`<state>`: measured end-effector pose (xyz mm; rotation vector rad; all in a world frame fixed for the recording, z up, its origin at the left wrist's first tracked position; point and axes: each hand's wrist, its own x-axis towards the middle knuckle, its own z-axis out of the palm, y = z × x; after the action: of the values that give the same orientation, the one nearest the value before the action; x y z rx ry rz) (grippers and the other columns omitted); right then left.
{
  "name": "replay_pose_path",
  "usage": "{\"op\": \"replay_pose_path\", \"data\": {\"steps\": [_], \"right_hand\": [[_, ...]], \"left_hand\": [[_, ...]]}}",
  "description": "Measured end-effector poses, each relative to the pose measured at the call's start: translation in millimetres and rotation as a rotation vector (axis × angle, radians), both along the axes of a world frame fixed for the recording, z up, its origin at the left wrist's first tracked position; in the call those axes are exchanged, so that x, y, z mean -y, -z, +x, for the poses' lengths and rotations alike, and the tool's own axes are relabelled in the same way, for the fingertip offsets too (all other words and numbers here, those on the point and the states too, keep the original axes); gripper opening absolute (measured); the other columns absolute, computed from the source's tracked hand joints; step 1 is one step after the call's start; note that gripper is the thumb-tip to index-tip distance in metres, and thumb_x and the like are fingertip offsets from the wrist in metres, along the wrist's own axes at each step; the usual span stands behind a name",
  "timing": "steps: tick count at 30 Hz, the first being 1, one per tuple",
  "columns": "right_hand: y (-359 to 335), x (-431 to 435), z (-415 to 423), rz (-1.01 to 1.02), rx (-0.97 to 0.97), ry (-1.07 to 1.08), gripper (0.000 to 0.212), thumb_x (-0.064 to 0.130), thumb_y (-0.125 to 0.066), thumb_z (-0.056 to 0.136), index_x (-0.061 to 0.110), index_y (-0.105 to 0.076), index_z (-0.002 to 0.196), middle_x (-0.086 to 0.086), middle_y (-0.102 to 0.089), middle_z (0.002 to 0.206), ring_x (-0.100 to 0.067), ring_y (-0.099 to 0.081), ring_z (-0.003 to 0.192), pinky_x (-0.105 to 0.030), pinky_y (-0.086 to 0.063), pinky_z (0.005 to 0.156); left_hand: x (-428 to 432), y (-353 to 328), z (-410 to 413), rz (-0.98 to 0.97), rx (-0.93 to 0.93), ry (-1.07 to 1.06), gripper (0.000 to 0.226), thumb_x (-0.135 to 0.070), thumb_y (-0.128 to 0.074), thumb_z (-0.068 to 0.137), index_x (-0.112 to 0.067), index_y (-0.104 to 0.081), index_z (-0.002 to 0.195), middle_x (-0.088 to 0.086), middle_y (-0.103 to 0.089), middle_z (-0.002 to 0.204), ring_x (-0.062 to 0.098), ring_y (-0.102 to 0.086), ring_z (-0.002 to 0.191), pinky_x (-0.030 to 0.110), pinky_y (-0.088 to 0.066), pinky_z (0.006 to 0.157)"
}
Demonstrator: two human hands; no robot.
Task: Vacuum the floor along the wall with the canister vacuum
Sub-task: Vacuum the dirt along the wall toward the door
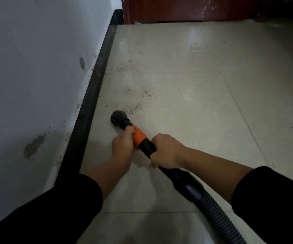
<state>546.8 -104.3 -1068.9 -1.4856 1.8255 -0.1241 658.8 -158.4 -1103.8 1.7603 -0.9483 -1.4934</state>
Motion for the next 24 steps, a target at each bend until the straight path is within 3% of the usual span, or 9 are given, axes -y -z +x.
{"op": "replay_pose_path", "data": {"steps": [3, 9, 14, 24], "right_hand": [[0, -9, -13, 0.003, -0.021, 0.02, 0.026, 0.018, -0.074, 0.073, 0.018, -0.048, 0.078, -0.002, -0.055, 0.077, -0.021, -0.059, 0.071, -0.031, -0.05, 0.064], [-3, -28, -38, 0.01, -0.044, 0.062, 0.026, 0.017, -0.073, 0.072, 0.018, -0.047, 0.075, -0.003, -0.056, 0.076, -0.022, -0.06, 0.07, -0.03, -0.049, 0.063], [-5, -43, -58, 0.041, -0.073, 0.098, 0.031, 0.017, -0.077, 0.067, 0.017, -0.047, 0.075, -0.002, -0.056, 0.074, -0.018, -0.057, 0.064, -0.028, -0.047, 0.058], [-14, -70, -94, 0.14, -0.081, 0.158, 0.031, 0.014, -0.08, 0.061, 0.011, -0.053, 0.076, -0.006, -0.06, 0.075, -0.021, -0.058, 0.065, -0.024, -0.041, 0.054]], "left_hand": [[-8, -1, -13, 0.008, -0.01, 0.032, 0.02, -0.027, -0.058, 0.087, -0.014, -0.055, 0.072, 0.007, -0.059, 0.072, 0.022, -0.057, 0.068, 0.043, -0.054, 0.08], [-23, -5, -37, 0.011, -0.039, 0.095, 0.023, -0.027, -0.057, 0.089, -0.01, -0.056, 0.073, 0.01, -0.058, 0.069, 0.023, -0.057, 0.064, 0.029, -0.046, 0.056], [-35, -8, -59, 0.025, -0.062, 0.162, 0.023, -0.027, -0.057, 0.09, -0.012, -0.057, 0.073, 0.009, -0.061, 0.07, 0.021, -0.06, 0.065, 0.032, -0.052, 0.065], [-58, -7, -91, 0.051, -0.059, 0.335, 0.026, -0.032, -0.055, 0.091, -0.009, -0.062, 0.082, 0.011, -0.067, 0.071, 0.017, -0.062, 0.061, 0.025, -0.05, 0.059]]}}
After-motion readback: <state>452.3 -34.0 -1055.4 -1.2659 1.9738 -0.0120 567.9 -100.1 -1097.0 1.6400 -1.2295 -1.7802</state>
